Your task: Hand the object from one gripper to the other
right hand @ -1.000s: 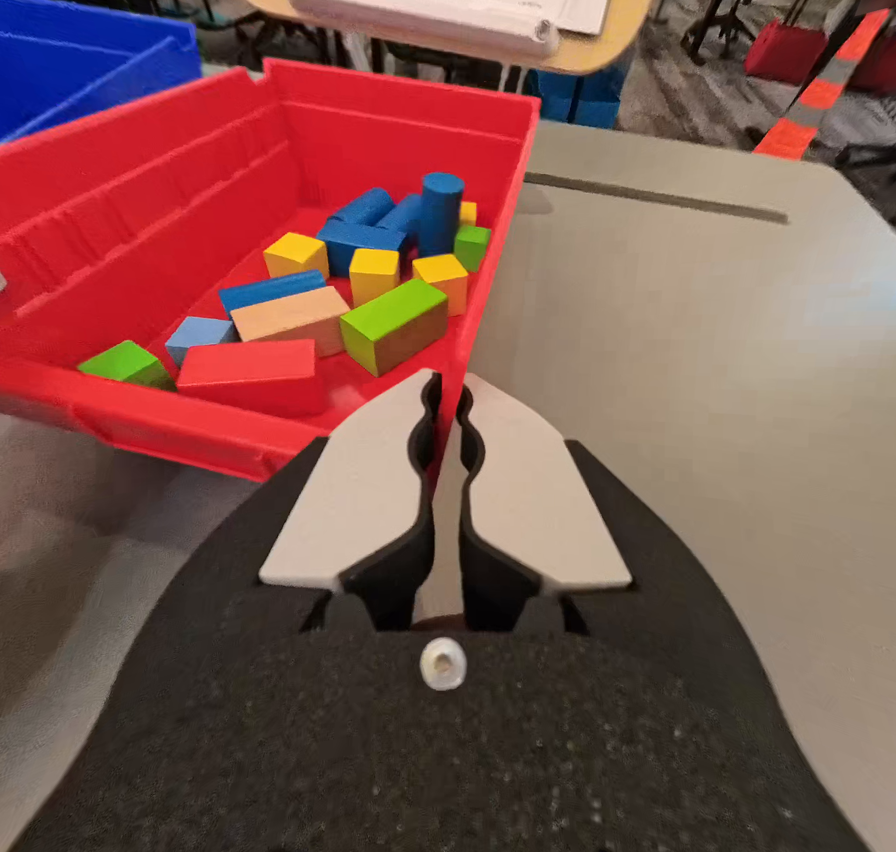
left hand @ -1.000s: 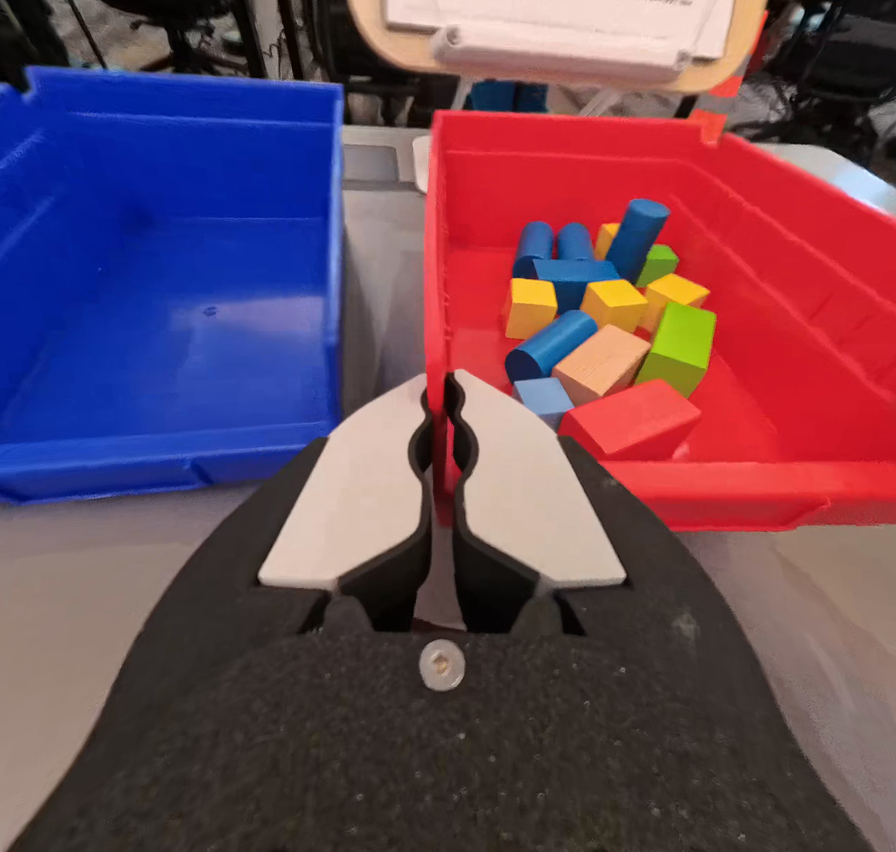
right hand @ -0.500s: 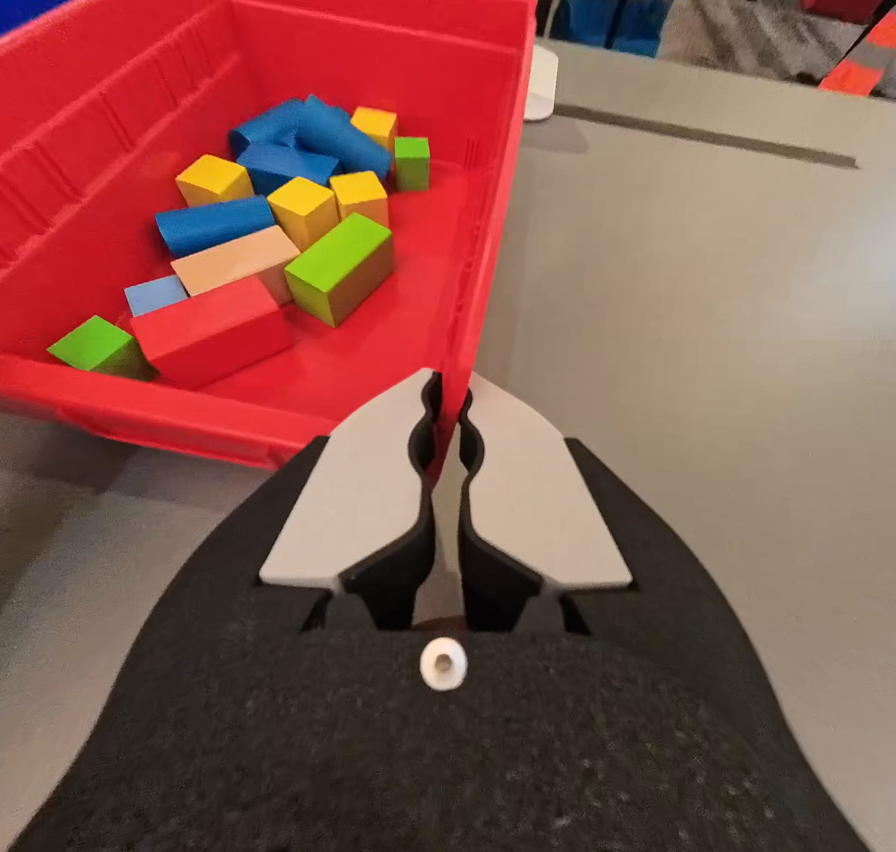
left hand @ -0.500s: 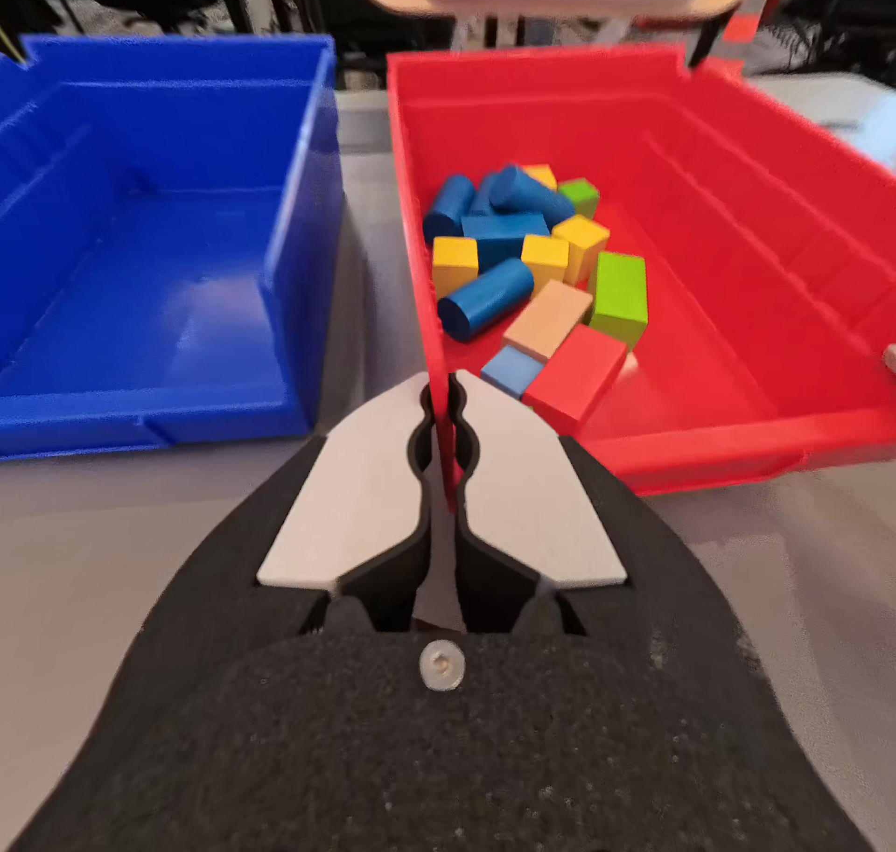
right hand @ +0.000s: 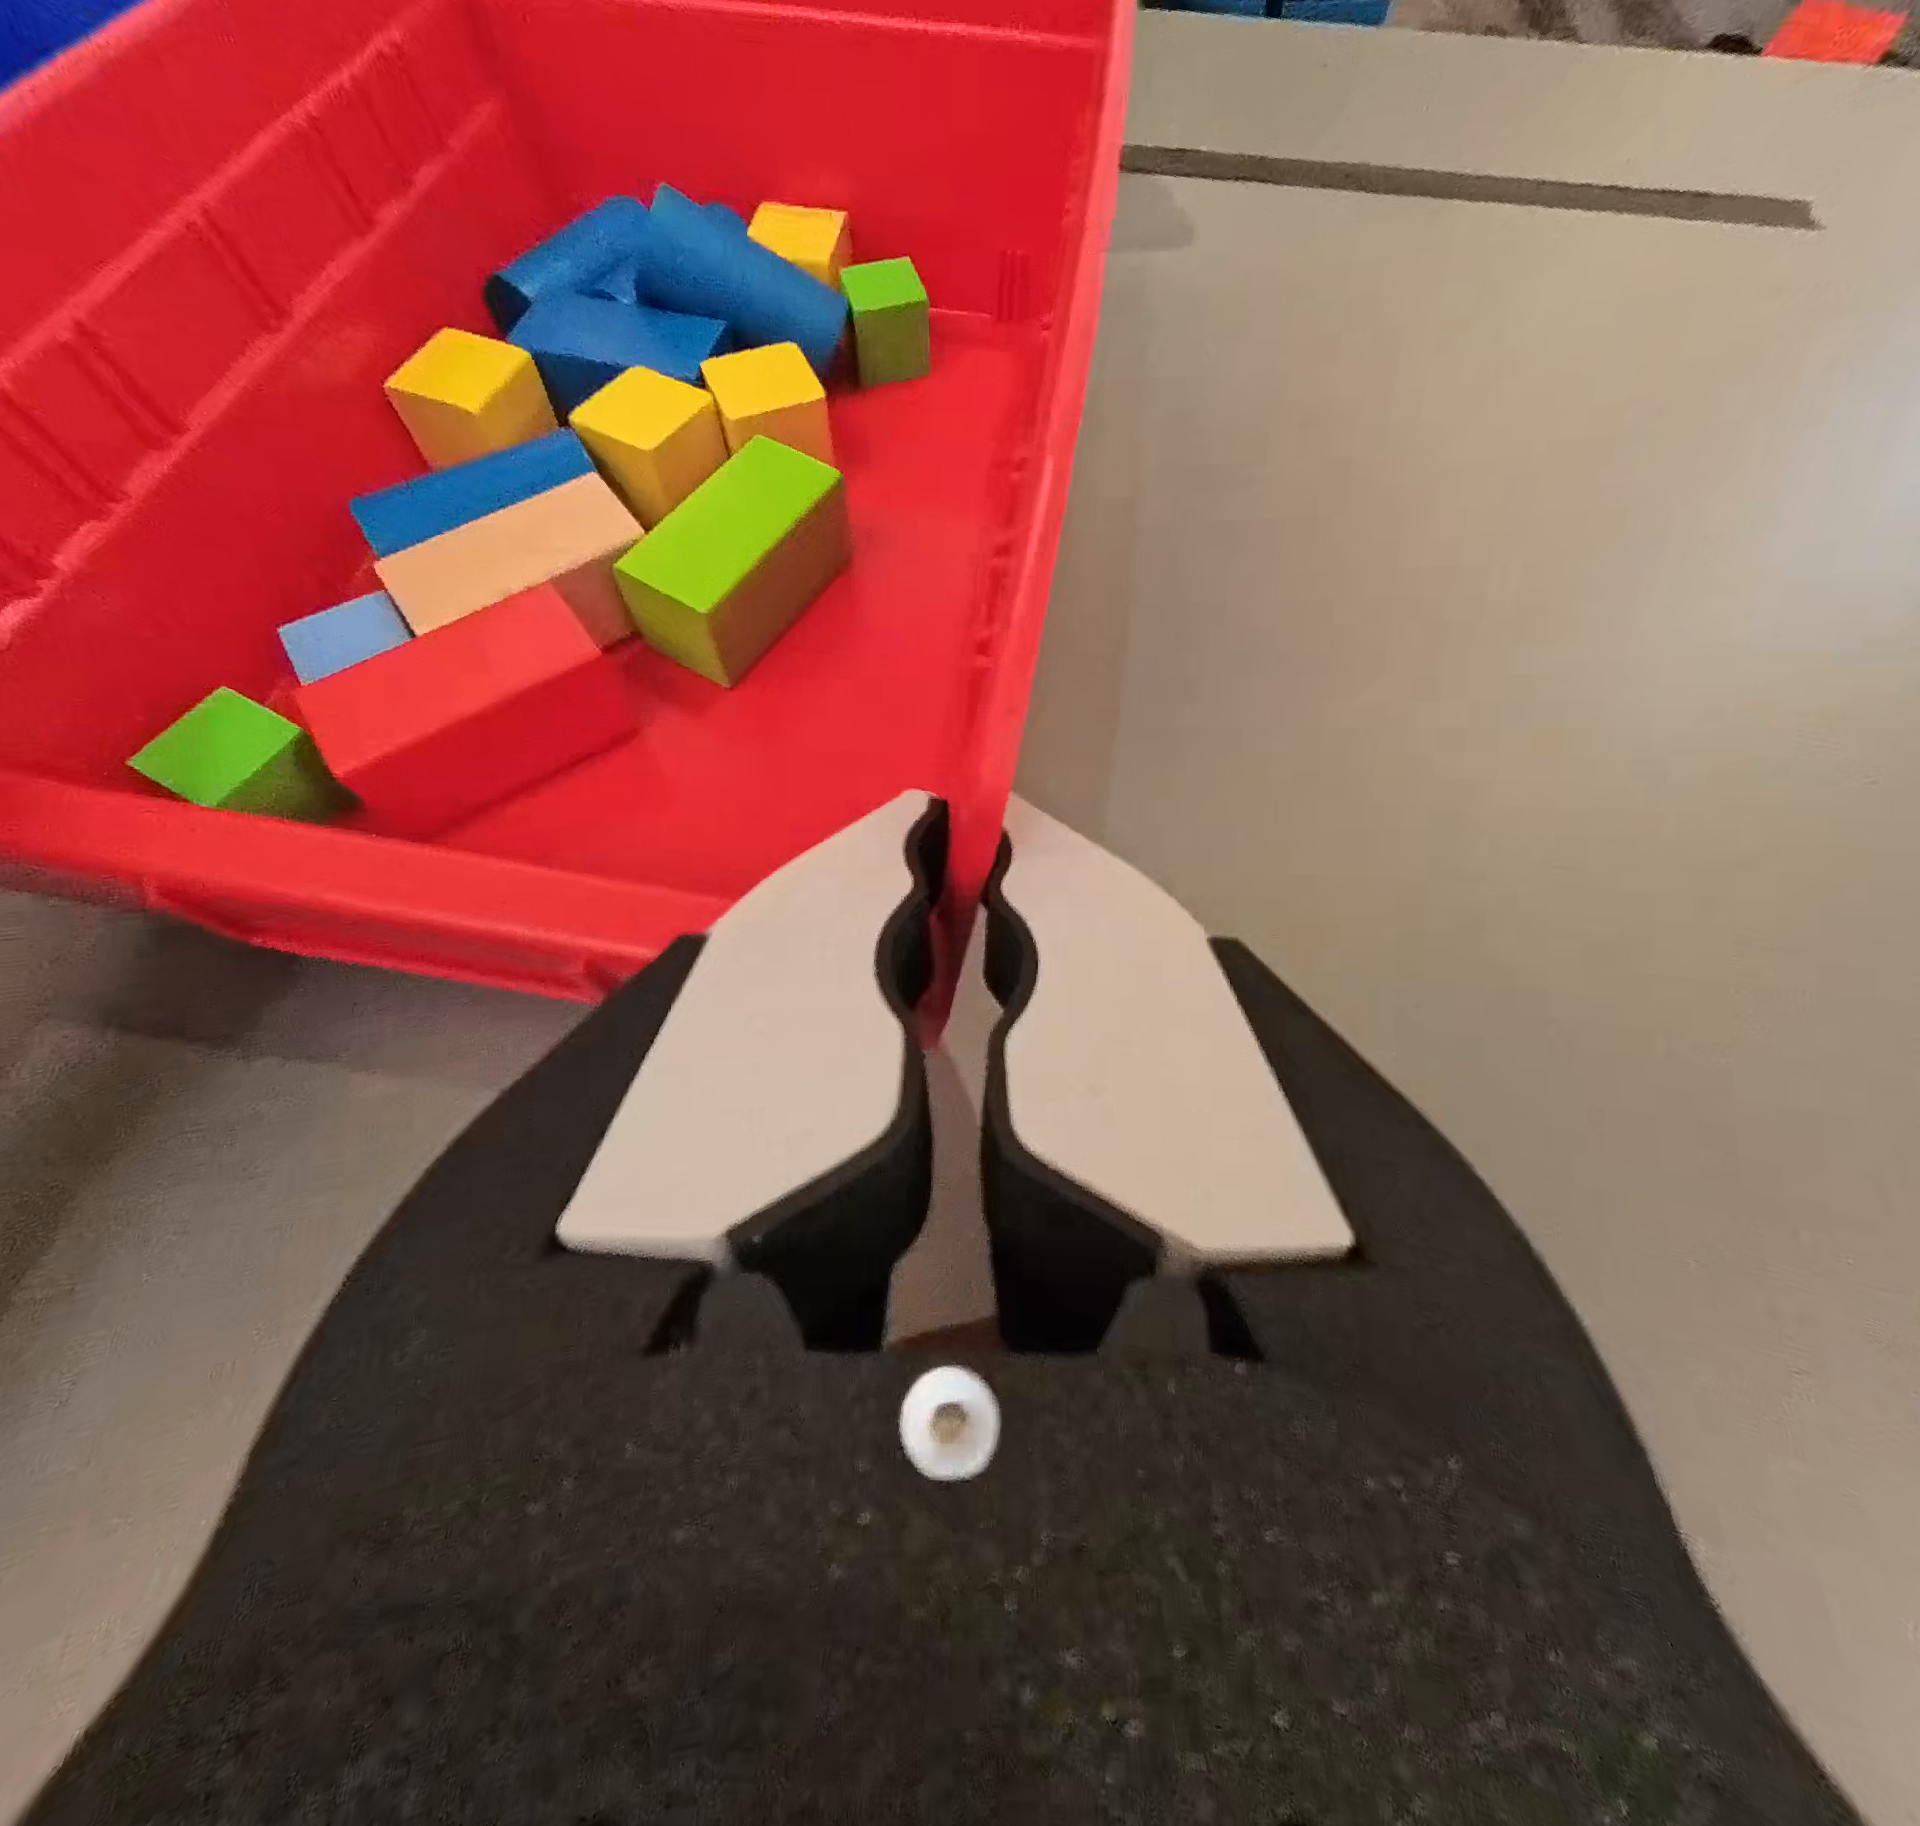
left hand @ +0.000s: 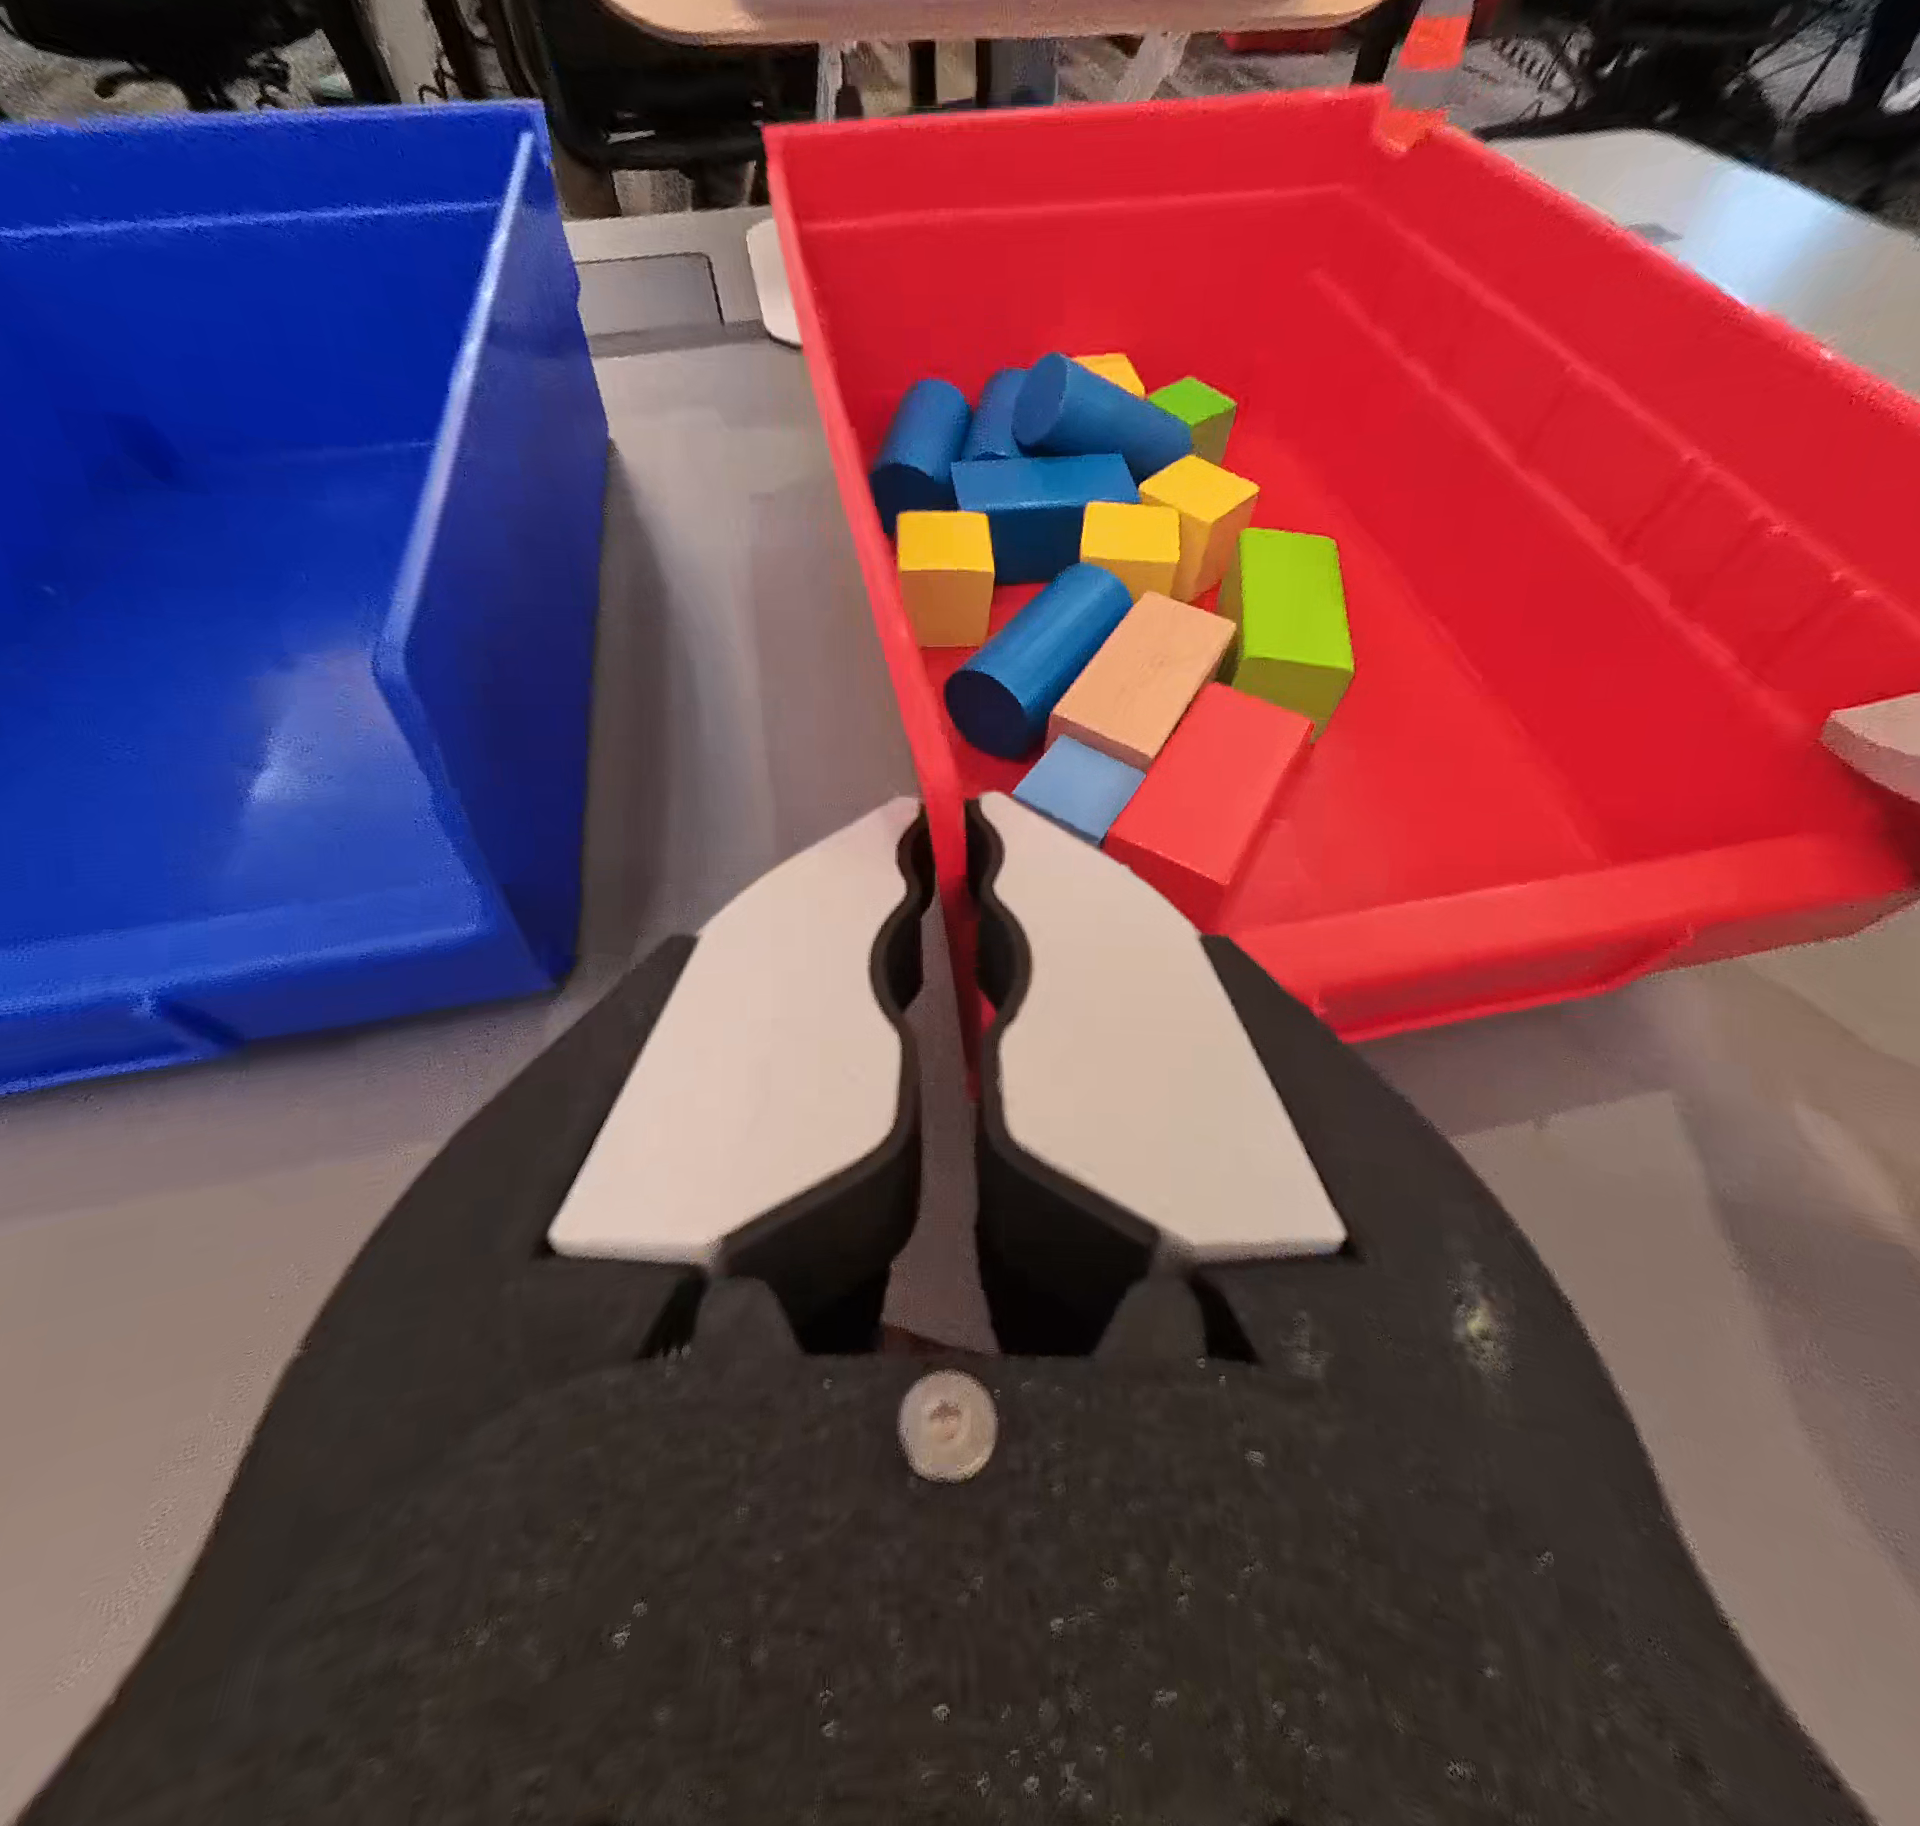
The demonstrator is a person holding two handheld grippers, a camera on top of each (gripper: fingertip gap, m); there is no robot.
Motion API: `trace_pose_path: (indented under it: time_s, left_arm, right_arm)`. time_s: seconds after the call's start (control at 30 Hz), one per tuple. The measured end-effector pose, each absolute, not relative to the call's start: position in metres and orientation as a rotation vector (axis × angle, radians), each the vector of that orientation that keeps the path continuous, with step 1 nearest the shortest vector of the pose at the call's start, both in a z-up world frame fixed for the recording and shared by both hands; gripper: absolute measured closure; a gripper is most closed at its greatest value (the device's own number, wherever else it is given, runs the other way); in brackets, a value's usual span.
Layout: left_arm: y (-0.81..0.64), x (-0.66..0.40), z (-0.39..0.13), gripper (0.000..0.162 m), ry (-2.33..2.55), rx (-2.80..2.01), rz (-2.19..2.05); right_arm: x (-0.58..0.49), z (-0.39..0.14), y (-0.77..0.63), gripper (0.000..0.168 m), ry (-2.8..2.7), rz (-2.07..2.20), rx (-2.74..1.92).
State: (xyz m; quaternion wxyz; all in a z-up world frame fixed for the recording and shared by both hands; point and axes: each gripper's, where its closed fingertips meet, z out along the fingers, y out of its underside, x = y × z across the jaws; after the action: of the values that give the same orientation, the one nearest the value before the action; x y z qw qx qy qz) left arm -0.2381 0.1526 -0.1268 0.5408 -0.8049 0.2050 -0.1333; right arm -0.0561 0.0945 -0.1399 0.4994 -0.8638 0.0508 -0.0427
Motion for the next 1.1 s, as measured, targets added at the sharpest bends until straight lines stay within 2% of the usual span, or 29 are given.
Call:
trace_pose_path:
  time_s: [0.27, 0.37, 0.43, 0.6, 0.9, 1.1]
  left_arm:
    - [0.138, -0.214, -0.091, 0.156, 0.628, -1.693, -0.178]
    - [0.151, -0.226, -0.121, 0.157, 0.582, -1.849, -0.21]
    - [0.153, -0.23, -0.123, 0.157, 0.556, -1.867, -0.286]
    - [0.143, -0.225, -0.084, 0.156, 0.623, -1.653, -0.171]
    - [0.145, -0.211, -0.063, 0.156, 0.67, -1.564, -0.188]
    - [0.15, -0.234, -0.108, 0.156, 0.536, -1.806, -0.294]
  right_arm:
    - [-0.035, -0.145, 0.092, 0.165, 0.313, 0.138, -2.058]
    - [-0.043, -0.142, 0.093, 0.163, 0.239, 0.064, -2.061]
    - [-0.048, -0.141, 0.093, 0.163, 0.205, -0.014, -2.067]
    - [-0.05, -0.146, 0.093, 0.165, 0.281, 0.119, -2.043]
    - [-0.048, -0.149, 0.093, 0.163, 0.399, 0.3, -1.998]
    - [-0.054, -0.144, 0.096, 0.164, 0.259, 0.089, -2.016]
